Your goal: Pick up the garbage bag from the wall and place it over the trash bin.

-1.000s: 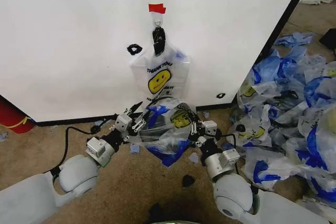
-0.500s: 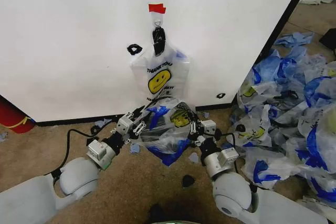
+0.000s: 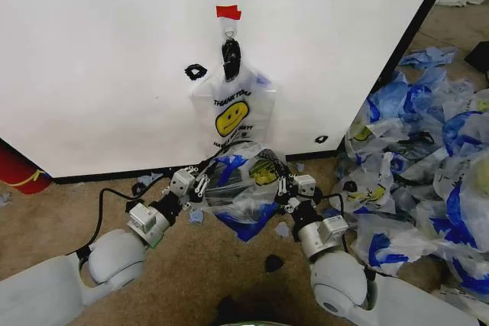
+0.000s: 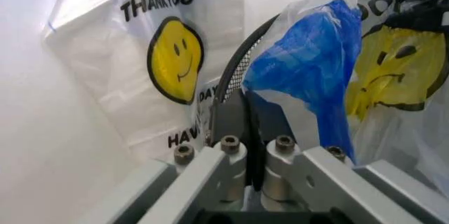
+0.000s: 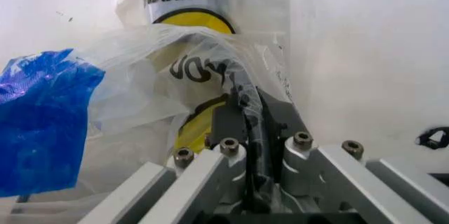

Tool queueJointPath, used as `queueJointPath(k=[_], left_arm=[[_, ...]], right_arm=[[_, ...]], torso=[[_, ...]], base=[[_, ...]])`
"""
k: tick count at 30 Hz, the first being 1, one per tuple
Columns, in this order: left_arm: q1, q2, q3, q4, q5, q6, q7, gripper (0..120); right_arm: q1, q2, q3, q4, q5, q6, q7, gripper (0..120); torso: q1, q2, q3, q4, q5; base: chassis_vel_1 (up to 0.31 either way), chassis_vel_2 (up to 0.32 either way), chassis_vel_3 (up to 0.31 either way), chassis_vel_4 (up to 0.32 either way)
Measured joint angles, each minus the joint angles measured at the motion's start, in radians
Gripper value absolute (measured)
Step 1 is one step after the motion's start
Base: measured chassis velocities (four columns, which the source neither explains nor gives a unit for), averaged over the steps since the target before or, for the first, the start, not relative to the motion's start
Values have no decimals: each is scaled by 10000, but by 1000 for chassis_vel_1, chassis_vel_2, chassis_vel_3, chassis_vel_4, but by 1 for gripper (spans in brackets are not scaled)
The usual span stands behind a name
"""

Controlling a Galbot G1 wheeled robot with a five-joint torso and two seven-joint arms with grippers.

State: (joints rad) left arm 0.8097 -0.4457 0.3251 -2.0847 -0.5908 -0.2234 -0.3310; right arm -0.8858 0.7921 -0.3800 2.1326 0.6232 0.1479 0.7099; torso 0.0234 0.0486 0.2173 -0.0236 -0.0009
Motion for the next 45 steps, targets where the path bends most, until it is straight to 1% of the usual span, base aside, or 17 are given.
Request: queueJointPath(k=[6, 13, 16, 22, 30, 45], left_arm=[[12, -59, -19, 7, -48, 1, -83, 0], [-12, -198, -350, 28, -230, 40, -260, 0], [-22, -180, -595, 171, -396, 46, -328, 0], [42, -137, -761, 469, -603, 44, -412, 0], [93, -272, -732, 887, -929, 40, -538, 0], [171, -443, -622, 1493, -1196, 44, -581, 0]], right_arm=[[-20, -19, -7, 8, -9, 0, 9, 1], [-174, -171, -51, 175, -7, 6, -3, 1], [-323, -315, -89, 328, -19, 52, -14, 1], [-528, -491, -137, 515, -140, 232, -157, 1], [-741, -621, -65, 748, -163, 504, -437, 1], [-836, -668, -63, 908, -173, 885, -785, 1]], torso=[[0, 0, 0, 1, 0], [0, 0, 0, 0, 0], [0, 0, 0, -1, -1], [0, 0, 0, 0, -2], [0, 0, 0, -1, -1], [0, 0, 0, 0, 0]], base=[[0, 0, 0, 0], [0, 0, 0, 0], [0, 0, 0, 0], [0, 0, 0, 0], [0, 0, 0, 0], [0, 0, 0, 0]])
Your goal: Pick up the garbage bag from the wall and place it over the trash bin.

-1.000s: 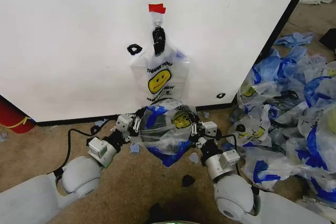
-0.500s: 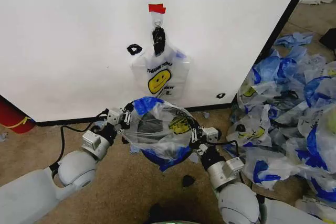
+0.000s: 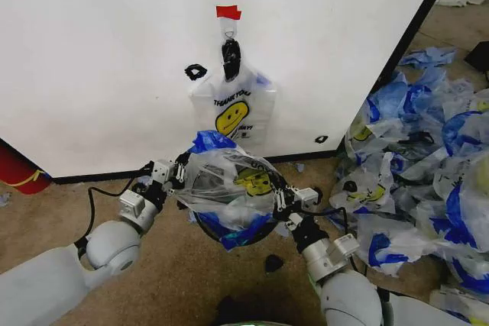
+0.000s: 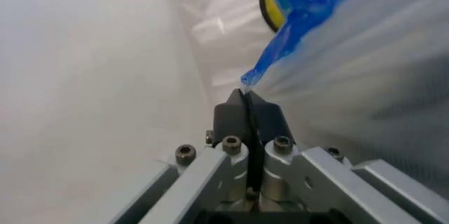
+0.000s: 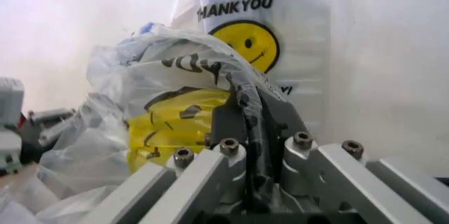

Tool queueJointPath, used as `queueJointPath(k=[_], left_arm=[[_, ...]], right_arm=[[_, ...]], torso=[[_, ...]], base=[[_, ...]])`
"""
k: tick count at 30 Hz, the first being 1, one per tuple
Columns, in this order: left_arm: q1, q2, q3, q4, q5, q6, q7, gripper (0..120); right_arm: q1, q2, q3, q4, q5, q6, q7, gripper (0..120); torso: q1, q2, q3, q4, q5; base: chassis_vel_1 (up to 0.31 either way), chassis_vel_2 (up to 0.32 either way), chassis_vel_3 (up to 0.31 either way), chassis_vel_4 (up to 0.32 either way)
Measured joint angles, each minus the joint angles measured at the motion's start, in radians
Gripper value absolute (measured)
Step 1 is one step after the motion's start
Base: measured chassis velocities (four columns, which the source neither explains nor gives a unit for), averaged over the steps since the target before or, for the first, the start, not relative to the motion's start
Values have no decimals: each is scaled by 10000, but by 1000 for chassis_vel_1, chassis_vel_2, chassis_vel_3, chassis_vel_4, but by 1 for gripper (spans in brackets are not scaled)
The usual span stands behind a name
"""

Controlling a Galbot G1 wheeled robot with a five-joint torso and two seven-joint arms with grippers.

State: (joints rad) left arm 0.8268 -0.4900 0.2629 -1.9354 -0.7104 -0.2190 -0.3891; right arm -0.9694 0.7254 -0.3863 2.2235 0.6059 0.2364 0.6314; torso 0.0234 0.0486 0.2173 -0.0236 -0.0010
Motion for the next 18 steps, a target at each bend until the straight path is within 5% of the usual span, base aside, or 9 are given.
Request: queueJointPath(k=[18], left_arm=[[40, -651, 935, 561, 26, -137, -6, 0]], right_arm=[[169, 401, 382, -19, 247, 252, -151, 1]], torso=[[0, 0, 0, 0, 1]], base=[[0, 0, 0, 0]])
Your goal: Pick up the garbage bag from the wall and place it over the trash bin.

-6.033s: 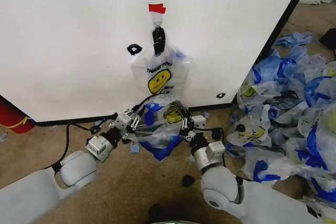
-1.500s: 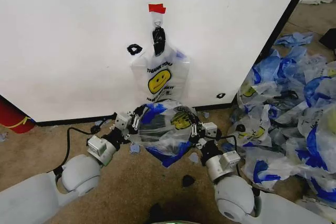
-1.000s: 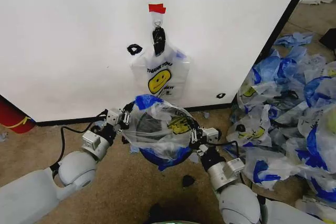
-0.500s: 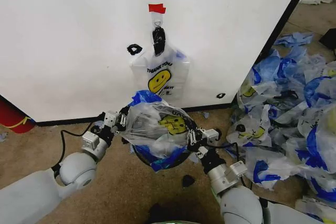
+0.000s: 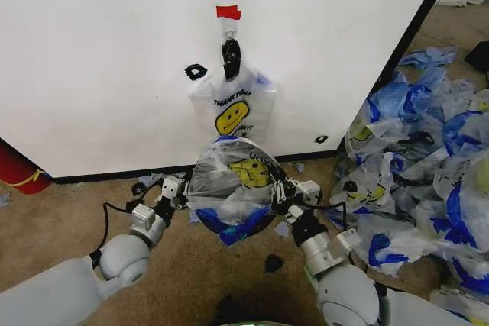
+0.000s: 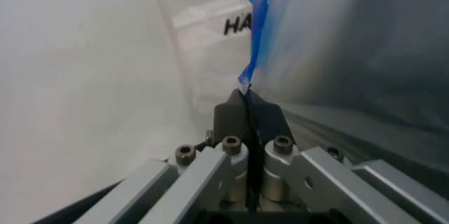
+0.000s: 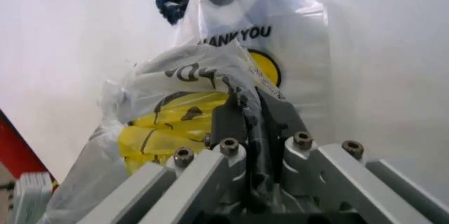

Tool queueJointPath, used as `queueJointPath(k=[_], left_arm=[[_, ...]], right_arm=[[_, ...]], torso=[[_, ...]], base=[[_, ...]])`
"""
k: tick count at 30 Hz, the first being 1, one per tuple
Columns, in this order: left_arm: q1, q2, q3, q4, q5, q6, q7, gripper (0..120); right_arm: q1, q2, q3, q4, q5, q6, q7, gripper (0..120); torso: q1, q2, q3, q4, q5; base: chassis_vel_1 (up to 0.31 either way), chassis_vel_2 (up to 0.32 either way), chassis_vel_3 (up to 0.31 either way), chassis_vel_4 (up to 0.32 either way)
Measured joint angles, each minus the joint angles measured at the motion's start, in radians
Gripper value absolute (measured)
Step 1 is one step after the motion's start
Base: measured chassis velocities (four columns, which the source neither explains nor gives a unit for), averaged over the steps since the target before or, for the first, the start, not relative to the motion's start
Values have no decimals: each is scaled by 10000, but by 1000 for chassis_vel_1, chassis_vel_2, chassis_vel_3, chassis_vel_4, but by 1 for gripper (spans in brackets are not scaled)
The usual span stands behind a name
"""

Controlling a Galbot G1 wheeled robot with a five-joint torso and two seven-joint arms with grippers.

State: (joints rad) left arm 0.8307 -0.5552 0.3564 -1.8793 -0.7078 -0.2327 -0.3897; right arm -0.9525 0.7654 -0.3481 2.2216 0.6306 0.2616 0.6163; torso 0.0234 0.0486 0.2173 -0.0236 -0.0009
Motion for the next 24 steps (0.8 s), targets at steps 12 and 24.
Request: queueJointPath(k=[12, 24], left_arm=[[47, -408, 275, 163, 164, -131, 0, 0], [227, -668, 377, 209, 292, -176, -31, 0]], right_arm=[[68, 177, 359, -3, 186, 0, 7, 1], [48, 324, 471, 54, 216, -30, 63, 1]], torso=[[0, 0, 0, 0, -1], [0, 0, 0, 0, 0]], base=[[0, 0, 0, 0], [0, 0, 0, 0]])
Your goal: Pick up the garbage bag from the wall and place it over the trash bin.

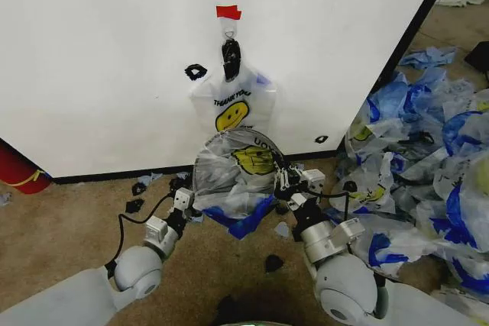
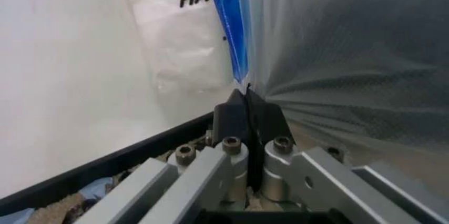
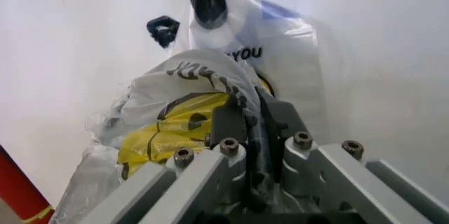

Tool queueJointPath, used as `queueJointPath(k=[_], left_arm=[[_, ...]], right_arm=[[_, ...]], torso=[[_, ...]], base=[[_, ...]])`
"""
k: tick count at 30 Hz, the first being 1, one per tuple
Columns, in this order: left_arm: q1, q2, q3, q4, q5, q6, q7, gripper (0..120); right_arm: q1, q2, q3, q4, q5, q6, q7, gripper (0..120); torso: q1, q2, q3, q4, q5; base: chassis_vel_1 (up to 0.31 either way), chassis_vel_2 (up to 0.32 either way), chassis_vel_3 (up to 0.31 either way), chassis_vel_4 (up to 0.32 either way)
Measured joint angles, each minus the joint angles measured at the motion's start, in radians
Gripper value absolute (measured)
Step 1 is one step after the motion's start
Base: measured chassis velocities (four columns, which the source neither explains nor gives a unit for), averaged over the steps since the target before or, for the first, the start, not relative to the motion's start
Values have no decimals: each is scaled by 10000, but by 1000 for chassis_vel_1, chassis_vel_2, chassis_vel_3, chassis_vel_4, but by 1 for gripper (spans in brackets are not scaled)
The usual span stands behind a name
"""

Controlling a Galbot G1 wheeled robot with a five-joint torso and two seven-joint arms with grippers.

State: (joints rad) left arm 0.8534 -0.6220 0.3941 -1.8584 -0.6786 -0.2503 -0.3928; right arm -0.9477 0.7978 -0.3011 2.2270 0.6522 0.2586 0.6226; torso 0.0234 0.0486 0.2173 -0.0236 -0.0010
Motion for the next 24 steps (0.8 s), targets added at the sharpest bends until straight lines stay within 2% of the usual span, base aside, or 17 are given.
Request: queueJointPath(k=[8, 14, 19, 20, 24], left_arm=[[-37, -125, 119, 90, 32, -18, -30, 0], [-44, 20, 7, -22, 34, -38, -61, 1], [-123, 213, -201, -121, -10, -101, -61, 26], [-123, 213, -201, -121, -10, -101, -61, 26], [-146, 320, -233, -240, -50, -109, -59, 43]], right_arm=[[-34, 31, 70, 27, 29, -12, 17, 1], [-23, 21, 94, -8, 29, -11, 14, 1], [-33, 10, 93, -87, 22, -7, 4, 1], [-33, 10, 93, -87, 22, -7, 4, 1], [-42, -15, 91, -93, 12, -5, 0, 1]], torso=[[0, 0, 0, 0, -1], [0, 0, 0, 0, 1], [0, 0, 0, 0, 1], [0, 0, 0, 0, 1], [0, 0, 0, 0, 0]], base=[[0, 0, 0, 0], [0, 0, 0, 0], [0, 0, 0, 0], [0, 0, 0, 0], [0, 0, 0, 0]])
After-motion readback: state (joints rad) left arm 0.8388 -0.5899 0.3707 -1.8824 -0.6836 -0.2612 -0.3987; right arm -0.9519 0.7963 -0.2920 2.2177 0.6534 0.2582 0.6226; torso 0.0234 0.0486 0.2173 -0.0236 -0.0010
